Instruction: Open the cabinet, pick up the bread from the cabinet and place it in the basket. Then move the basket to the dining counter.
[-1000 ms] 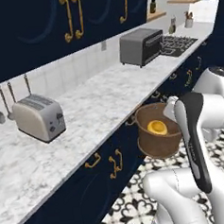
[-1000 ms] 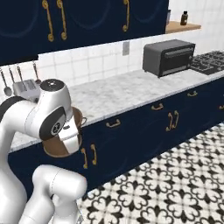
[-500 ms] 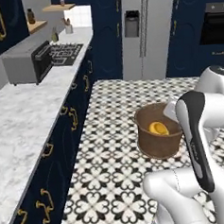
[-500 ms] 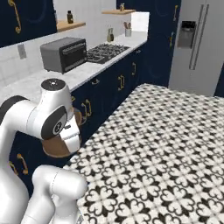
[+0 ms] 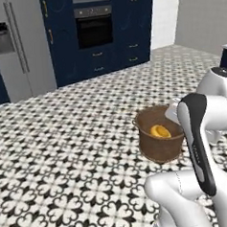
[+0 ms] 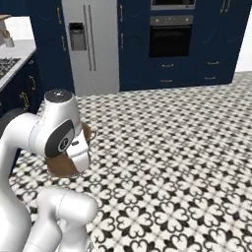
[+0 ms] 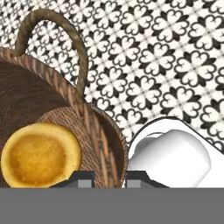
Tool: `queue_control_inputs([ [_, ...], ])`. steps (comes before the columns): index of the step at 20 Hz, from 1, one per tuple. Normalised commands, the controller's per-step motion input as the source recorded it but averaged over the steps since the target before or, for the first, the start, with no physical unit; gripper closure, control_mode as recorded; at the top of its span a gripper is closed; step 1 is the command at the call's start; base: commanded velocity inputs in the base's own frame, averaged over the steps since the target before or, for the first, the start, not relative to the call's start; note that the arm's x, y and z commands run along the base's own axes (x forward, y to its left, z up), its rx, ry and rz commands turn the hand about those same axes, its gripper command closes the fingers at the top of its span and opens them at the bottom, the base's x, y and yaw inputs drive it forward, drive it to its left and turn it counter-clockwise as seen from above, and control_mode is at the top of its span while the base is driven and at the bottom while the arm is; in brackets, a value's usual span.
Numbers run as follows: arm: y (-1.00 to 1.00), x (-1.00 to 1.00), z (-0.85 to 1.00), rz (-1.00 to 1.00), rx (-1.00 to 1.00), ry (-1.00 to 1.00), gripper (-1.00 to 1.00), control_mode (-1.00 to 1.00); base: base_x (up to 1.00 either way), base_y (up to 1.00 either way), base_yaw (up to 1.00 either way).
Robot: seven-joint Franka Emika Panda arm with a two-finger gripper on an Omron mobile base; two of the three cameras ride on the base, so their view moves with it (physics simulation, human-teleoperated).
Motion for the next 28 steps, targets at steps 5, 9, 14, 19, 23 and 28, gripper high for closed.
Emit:
queue_control_inputs([
  [5,0.00,0.00,0.00,0.00,0.00,0.00,1.00,1.00,0.03,-0.16,-0.88],
  [9,0.00,0.00,0.00,0.00,0.00,0.00,1.00,1.00,0.39,-0.04,-0.75],
  [14,0.00,0.00,0.00,0.00,0.00,0.00,1.00,1.00,0.66,-0.01,-0.69],
  [19,0.00,0.00,0.00,0.00,0.00,0.00,1.00,1.00,0.91,0.07,-0.62],
  [23,0.00,0.00,0.00,0.00,0.00,0.00,1.00,1.00,0.98,0.67,-0.50],
  [28,0.00,0.00,0.00,0.00,0.00,0.00,1.00,1.00,1.00,0.99,-0.43],
])
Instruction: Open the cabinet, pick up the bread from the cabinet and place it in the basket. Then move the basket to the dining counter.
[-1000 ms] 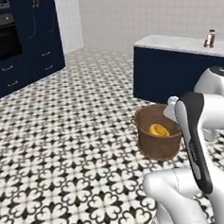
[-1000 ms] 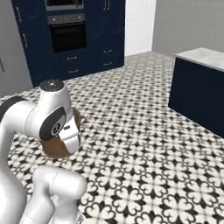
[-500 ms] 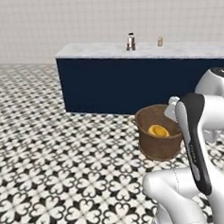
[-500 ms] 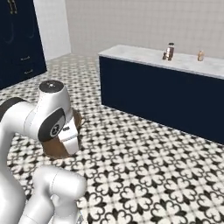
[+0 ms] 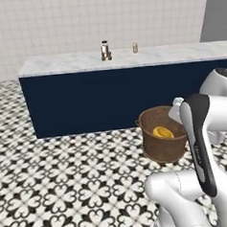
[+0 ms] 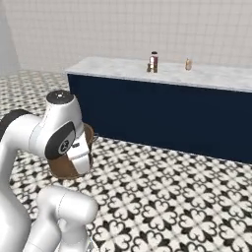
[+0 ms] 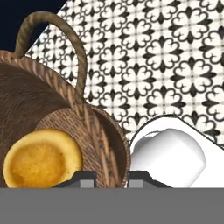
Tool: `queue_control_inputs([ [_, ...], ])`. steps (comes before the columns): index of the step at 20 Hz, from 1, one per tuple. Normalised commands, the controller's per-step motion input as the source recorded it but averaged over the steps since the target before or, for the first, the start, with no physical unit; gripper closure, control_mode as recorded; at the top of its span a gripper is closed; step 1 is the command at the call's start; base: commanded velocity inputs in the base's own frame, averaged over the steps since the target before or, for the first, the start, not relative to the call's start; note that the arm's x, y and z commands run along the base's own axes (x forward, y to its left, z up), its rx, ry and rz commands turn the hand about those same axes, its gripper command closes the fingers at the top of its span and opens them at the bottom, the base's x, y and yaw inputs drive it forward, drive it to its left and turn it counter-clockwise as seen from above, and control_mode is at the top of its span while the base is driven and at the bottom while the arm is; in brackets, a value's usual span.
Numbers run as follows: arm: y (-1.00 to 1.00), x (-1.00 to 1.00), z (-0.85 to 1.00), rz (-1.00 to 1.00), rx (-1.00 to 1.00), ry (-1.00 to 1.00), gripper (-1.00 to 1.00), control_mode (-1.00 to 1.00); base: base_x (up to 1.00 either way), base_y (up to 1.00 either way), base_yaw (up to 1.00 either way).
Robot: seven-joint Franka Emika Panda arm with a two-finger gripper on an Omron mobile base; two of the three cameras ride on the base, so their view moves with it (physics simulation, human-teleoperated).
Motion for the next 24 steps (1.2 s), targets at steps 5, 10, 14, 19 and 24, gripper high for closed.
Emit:
queue_control_inputs([
  [5,0.00,0.00,0.00,0.00,0.00,0.00,1.00,1.00,1.00,1.00,-0.37],
  [10,0.00,0.00,0.00,0.00,0.00,0.00,1.00,1.00,0.81,0.96,-0.22],
  [14,0.00,0.00,0.00,0.00,0.00,0.00,1.00,1.00,0.74,0.92,-0.13],
  [19,0.00,0.00,0.00,0.00,0.00,0.00,1.00,1.00,0.79,0.77,-0.14],
  [24,0.00,0.00,0.00,0.00,0.00,0.00,1.00,1.00,1.00,0.42,-0.03],
])
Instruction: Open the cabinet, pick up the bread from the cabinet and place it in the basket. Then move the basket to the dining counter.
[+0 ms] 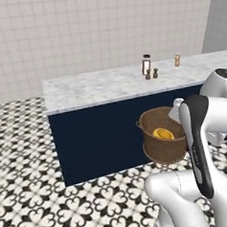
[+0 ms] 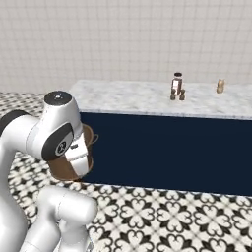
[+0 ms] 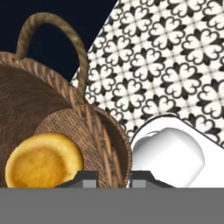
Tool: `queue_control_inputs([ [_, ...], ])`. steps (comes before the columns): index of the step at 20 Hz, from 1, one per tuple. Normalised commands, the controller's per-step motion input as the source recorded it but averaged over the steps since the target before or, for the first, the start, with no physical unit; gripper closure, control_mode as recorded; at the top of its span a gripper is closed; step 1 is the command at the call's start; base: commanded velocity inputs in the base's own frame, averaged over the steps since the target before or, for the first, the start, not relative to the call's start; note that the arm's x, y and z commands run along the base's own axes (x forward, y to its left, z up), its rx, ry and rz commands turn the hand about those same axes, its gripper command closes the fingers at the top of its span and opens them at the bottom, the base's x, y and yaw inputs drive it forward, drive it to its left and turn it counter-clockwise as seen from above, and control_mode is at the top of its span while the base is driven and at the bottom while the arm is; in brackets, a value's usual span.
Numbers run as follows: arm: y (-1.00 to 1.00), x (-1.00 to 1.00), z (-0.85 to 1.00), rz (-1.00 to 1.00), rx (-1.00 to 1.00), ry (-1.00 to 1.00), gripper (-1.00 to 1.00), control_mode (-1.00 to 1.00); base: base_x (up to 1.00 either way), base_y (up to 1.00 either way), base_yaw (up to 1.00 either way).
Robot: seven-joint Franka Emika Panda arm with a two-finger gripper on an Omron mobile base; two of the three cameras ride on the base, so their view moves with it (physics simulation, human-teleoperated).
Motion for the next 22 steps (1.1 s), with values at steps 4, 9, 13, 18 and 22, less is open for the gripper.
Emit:
queue_control_inputs([
  [4,0.00,0.00,0.00,0.00,0.00,0.00,1.00,1.00,0.96,0.49,-0.03],
  [9,0.00,0.00,0.00,0.00,0.00,0.00,1.00,1.00,0.86,0.47,-0.03],
  [13,0.00,0.00,0.00,0.00,0.00,0.00,1.00,1.00,0.72,0.53,-0.02],
  [18,0.00,0.00,0.00,0.00,0.00,0.00,1.00,1.00,0.54,0.57,0.00],
  [22,0.00,0.00,0.00,0.00,0.00,0.00,1.00,1.00,0.38,0.40,0.00],
])
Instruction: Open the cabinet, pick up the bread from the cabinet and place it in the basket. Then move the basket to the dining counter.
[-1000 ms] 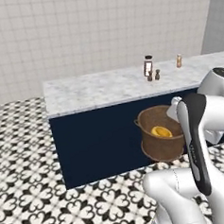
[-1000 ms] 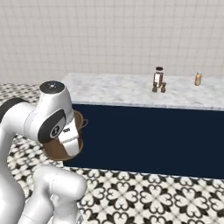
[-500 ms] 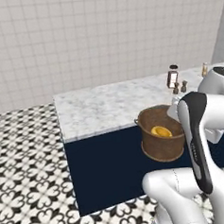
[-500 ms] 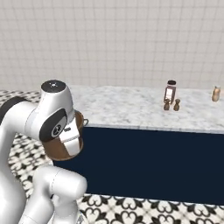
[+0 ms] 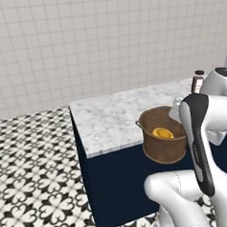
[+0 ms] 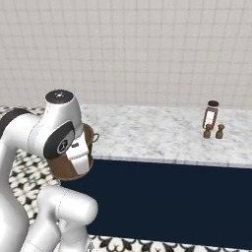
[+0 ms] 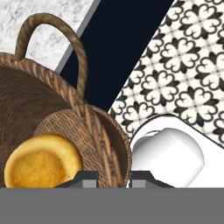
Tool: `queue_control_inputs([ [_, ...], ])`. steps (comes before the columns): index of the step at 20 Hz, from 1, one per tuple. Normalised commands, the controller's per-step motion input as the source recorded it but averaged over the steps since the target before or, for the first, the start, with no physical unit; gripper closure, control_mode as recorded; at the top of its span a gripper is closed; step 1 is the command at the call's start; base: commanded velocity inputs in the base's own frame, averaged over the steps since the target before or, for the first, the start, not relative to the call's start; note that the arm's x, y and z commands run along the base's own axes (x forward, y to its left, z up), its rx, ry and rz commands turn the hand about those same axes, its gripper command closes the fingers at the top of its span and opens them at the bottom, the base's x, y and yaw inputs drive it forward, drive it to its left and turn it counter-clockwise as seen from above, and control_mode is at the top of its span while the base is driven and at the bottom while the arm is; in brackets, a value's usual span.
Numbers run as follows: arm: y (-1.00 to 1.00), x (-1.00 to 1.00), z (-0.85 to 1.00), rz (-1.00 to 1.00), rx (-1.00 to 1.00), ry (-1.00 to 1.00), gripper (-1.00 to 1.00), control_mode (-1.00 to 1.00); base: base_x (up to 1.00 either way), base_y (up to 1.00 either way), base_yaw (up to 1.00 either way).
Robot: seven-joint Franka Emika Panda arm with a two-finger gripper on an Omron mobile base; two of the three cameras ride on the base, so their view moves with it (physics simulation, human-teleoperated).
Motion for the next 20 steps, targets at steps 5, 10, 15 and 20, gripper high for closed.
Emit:
queue_control_inputs([
  [5,0.00,0.00,0.00,0.00,0.00,0.00,1.00,1.00,0.49,0.34,0.03],
  [10,0.00,0.00,0.00,0.00,0.00,0.00,1.00,1.00,0.68,0.18,0.01],
  [15,0.00,0.00,0.00,0.00,0.00,0.00,1.00,1.00,0.54,0.13,0.00],
  [20,0.00,0.00,0.00,0.00,0.00,0.00,1.00,1.00,0.47,0.07,0.00],
])
